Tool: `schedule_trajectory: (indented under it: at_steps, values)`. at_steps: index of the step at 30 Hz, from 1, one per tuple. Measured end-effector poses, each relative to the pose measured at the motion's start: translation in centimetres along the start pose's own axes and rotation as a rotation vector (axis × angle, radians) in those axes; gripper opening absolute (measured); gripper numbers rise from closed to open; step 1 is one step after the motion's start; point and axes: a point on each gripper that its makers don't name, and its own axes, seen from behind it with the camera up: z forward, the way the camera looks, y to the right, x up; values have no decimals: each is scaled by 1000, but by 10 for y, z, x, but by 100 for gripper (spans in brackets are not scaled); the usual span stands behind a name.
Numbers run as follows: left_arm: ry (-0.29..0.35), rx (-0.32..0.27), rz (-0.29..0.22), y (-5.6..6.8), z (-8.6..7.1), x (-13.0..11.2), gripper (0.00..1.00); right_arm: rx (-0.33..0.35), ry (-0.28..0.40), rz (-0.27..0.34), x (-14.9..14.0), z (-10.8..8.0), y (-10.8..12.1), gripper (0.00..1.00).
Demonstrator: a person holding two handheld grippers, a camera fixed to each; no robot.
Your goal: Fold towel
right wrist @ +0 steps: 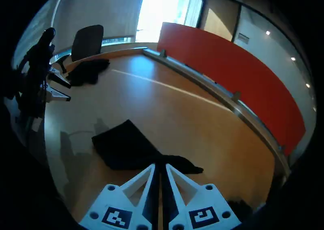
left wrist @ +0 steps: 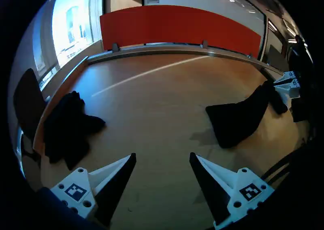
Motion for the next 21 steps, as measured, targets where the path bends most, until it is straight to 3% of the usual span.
schedule_trajectory:
  at_steps: [11, 21]
  values:
    - [8, 7, -11, -5, -5, -1, 98, 72, 10, -42, 21, 22, -36, 11]
    - [11, 25, -28, -15, -14, -6, 98, 153, 5, -25, 28, 57, -75, 12]
